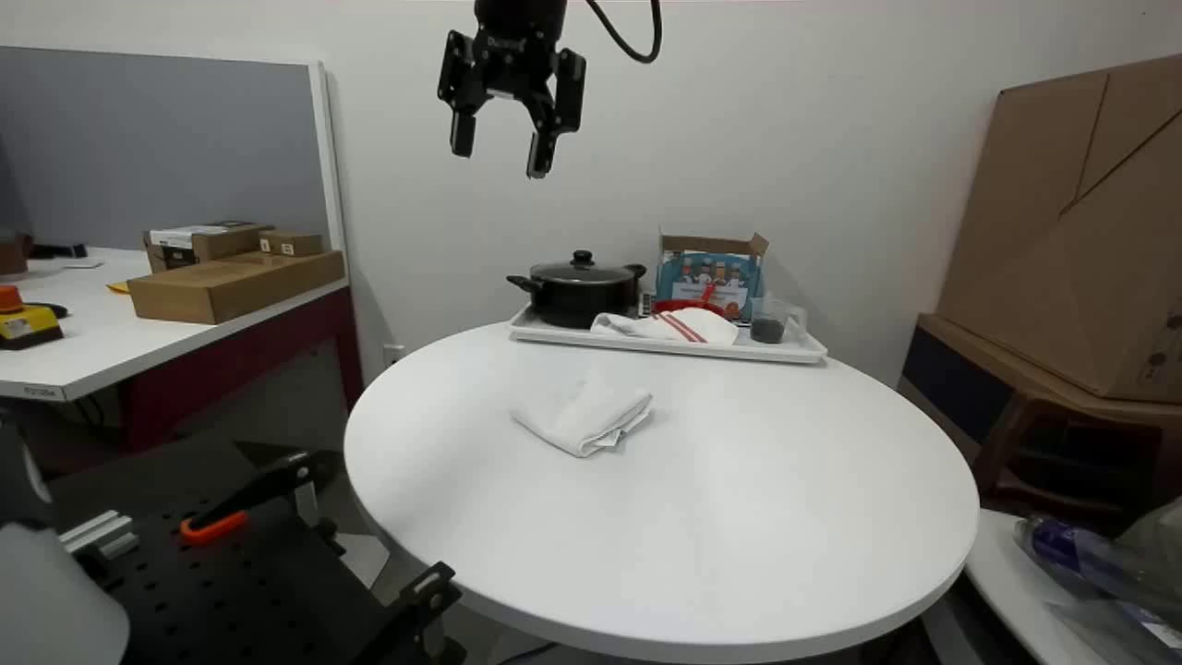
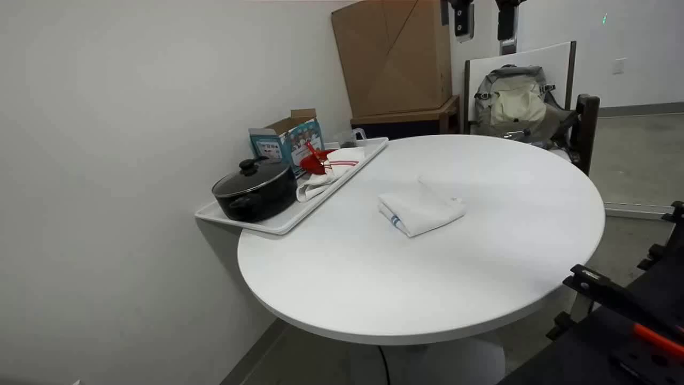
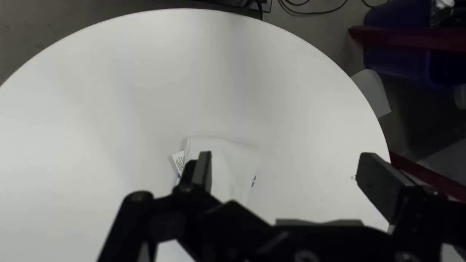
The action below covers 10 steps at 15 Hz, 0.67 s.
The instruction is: Wipe the table
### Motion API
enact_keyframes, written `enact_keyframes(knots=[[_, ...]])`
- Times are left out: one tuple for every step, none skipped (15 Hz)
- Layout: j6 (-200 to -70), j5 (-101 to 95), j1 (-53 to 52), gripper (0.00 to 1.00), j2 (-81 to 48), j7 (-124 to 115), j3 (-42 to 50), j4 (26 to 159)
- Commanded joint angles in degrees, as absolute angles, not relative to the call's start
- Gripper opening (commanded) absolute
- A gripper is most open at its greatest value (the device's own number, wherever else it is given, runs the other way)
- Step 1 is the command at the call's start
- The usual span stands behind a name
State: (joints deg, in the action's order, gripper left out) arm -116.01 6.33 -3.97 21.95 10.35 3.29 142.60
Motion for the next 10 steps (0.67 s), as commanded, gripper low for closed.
enact_keyframes(knots=[[-115.89,6.55,-3.38,1.0,21.93,10.52,2.73,142.52],[-116.46,7.67,-3.81,1.0,20.74,12.43,3.32,141.78],[-117.07,7.86,-4.04,1.0,19.95,13.18,3.35,141.3],[-118.03,7.69,-4.23,1.0,18.77,13.59,3.12,140.7],[-119.13,7.6,-4.38,1.0,17.73,14.04,2.95,140.26],[-121.0,7.05,-4.51,1.0,16.26,14.21,2.48,139.84],[-123.02,6.53,-4.54,1.0,14.88,14.2,1.99,139.58],[-125.46,6.29,-4.75,1.0,13.22,14.42,1.49,139.33],[-128.16,5.67,-4.82,1.0,11.49,14.29,0.84,139.11],[-130.96,4.97,-4.88,1.0,9.81,14.03,0.14,138.87]])
